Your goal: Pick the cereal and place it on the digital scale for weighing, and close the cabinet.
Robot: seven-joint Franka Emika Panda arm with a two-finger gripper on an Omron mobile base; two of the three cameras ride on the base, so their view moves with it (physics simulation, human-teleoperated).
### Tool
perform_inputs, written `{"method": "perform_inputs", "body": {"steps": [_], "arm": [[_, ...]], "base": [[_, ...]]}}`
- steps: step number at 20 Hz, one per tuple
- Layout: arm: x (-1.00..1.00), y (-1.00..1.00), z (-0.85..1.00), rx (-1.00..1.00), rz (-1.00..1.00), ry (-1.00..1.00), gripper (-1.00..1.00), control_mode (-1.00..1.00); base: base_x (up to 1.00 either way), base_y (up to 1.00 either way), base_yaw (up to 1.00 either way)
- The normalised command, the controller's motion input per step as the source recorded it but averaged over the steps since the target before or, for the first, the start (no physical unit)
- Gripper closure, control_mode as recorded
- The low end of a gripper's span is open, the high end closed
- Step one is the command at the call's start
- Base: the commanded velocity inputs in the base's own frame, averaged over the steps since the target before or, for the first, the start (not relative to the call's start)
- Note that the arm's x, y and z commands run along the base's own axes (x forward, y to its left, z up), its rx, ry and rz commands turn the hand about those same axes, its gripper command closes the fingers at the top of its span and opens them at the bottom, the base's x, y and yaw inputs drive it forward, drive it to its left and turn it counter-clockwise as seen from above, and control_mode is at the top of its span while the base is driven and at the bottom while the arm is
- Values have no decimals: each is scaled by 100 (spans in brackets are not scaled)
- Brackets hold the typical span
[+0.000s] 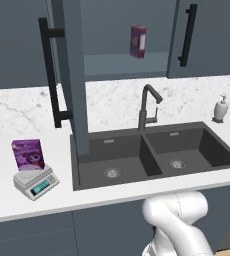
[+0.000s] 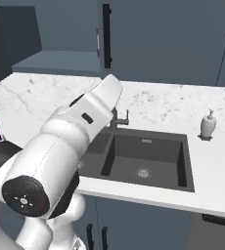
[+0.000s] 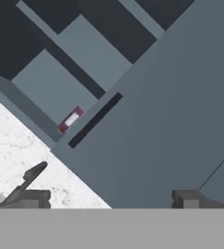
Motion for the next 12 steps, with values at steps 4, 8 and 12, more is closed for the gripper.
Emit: {"method": "perform_inputs", "body": {"steps": [4, 8, 12], "arm": [[-100, 33, -18, 0, 0, -26, -100, -100], [-100, 94, -32, 0, 0, -23, -100, -100], [-85, 100, -32, 0, 0, -22, -100, -100]], "base": [[0, 0, 0], [0, 0, 0], [0, 0, 0]]}}
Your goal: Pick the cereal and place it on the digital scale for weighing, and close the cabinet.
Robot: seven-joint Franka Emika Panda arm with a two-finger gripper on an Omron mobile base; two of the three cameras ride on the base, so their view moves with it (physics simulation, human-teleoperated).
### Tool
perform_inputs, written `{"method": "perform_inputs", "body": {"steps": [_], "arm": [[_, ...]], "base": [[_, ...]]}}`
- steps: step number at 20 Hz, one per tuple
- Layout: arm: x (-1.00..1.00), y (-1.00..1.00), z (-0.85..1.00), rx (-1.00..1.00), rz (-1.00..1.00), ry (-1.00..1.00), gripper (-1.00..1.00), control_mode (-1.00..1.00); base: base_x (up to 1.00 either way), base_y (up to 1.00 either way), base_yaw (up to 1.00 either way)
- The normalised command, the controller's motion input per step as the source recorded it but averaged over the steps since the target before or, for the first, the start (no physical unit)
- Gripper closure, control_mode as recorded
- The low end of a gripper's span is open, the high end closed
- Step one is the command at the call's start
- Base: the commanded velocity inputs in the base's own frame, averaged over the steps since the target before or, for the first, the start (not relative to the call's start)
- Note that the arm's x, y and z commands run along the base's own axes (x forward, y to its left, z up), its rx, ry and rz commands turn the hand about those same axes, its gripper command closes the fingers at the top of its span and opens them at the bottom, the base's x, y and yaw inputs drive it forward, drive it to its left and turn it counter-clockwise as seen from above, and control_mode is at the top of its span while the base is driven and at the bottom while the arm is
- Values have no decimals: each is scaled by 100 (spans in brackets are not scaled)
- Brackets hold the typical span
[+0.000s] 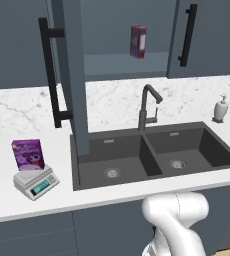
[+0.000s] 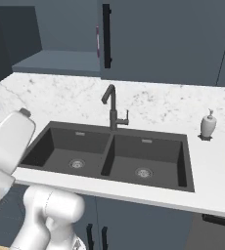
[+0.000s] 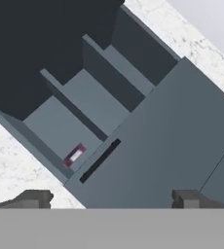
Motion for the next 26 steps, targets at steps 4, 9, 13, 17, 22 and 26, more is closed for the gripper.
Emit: {"method": "perform_inputs", "body": {"steps": [4, 9, 13, 17, 22, 26], "arm": [[-54, 100, -42, -2, -3, -20, -100, -100], [0, 100, -65, 0, -10, -15, -100, -100], [34, 100, -60, 0, -12, -15, -100, -100], [47, 100, -37, 0, -15, -20, -100, -100], [64, 100, -1, -6, -25, -22, -100, -100], [44, 100, -33, -9, -27, -19, -100, -100]], "base": [[0, 0, 0], [0, 0, 0], [0, 0, 0], [0, 0, 0], [0, 0, 0], [0, 0, 0]]}}
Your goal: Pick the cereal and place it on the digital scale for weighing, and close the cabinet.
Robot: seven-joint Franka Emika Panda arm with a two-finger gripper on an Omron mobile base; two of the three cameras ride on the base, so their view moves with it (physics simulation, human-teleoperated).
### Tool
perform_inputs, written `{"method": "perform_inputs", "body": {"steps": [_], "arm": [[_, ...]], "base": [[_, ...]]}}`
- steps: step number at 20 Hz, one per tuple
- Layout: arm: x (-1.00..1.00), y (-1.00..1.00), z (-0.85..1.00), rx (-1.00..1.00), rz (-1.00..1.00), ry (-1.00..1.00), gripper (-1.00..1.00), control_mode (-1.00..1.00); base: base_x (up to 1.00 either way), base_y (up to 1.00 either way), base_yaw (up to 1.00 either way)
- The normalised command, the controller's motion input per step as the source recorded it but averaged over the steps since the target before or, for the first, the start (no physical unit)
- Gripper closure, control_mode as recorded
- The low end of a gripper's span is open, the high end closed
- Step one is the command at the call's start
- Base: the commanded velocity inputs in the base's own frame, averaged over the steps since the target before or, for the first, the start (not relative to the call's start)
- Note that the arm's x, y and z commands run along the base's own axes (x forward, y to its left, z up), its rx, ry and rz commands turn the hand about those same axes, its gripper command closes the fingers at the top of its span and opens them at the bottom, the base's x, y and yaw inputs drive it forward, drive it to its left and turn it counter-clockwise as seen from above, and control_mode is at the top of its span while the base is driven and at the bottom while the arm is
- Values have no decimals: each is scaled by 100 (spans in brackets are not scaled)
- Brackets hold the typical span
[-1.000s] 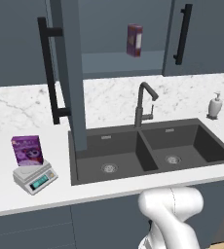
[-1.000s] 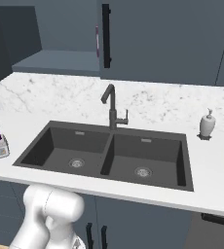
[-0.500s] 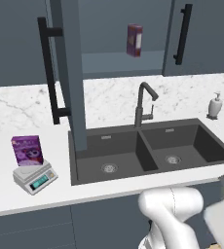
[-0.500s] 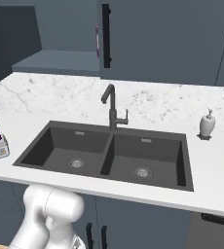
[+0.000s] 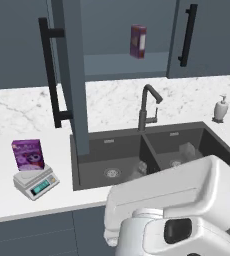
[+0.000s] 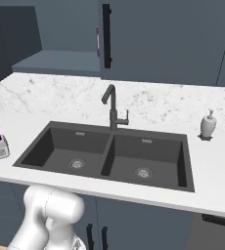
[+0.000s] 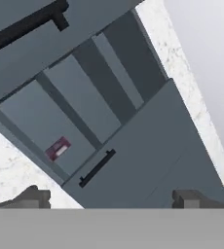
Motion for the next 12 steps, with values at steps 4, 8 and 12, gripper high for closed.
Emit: {"method": "perform_inputs", "body": {"steps": [4, 8, 12], "arm": [[8, 100, -60, -10, -17, -13, -100, -100], [-7, 98, -38, -15, -8, -10, -100, -100], [24, 81, -4, -9, 0, 10, -100, -100]], "base": [[0, 0, 0], [0, 0, 0], [0, 0, 0]]}}
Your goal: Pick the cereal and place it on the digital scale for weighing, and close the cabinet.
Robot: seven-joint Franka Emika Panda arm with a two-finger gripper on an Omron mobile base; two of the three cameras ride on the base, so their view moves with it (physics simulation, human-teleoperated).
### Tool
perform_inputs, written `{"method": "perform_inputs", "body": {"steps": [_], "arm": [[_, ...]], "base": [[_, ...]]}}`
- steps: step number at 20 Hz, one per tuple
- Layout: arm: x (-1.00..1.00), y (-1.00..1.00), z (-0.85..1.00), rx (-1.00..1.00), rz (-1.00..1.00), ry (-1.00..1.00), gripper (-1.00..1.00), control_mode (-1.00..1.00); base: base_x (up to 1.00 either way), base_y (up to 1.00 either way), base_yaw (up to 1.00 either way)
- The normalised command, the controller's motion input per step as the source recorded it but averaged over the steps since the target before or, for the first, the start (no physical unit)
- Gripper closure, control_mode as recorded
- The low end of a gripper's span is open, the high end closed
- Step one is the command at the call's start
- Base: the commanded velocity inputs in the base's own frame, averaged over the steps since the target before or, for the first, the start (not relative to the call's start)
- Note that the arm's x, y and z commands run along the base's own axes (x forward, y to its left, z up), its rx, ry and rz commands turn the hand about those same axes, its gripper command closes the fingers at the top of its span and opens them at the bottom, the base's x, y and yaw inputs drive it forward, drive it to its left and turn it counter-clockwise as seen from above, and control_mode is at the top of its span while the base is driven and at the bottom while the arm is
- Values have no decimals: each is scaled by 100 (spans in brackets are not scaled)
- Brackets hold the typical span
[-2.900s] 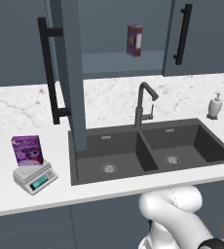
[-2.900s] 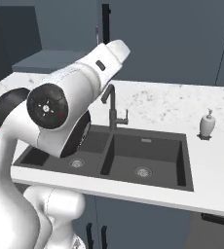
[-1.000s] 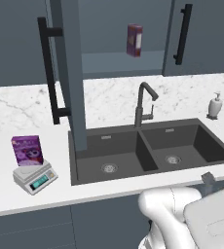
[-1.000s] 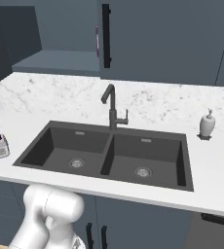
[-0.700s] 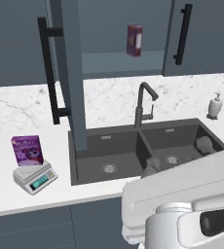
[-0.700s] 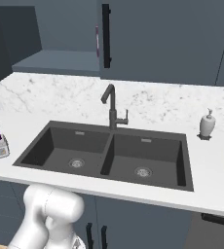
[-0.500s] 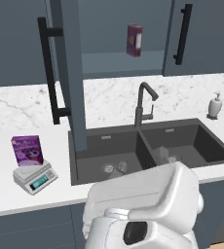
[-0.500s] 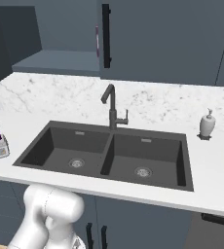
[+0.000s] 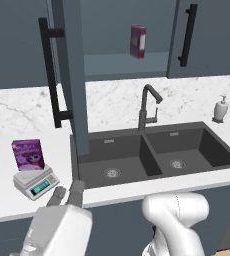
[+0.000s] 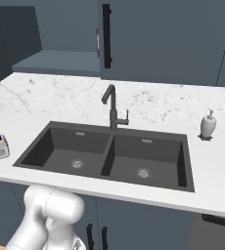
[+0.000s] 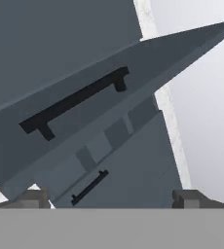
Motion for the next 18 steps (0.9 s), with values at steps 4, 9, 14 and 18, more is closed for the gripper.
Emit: {"method": "perform_inputs", "body": {"steps": [4, 9, 14, 18], "arm": [[90, 81, -3, 0, 0, 15, -100, -100], [82, 62, -19, 2, 3, 3, -100, -100], [75, 41, -46, 9, 13, 0, -100, -100], [91, -2, -27, 4, 2, -1, -100, -100]], "base": [[0, 0, 0], [0, 0, 0], [0, 0, 0], [0, 0, 0]]}}
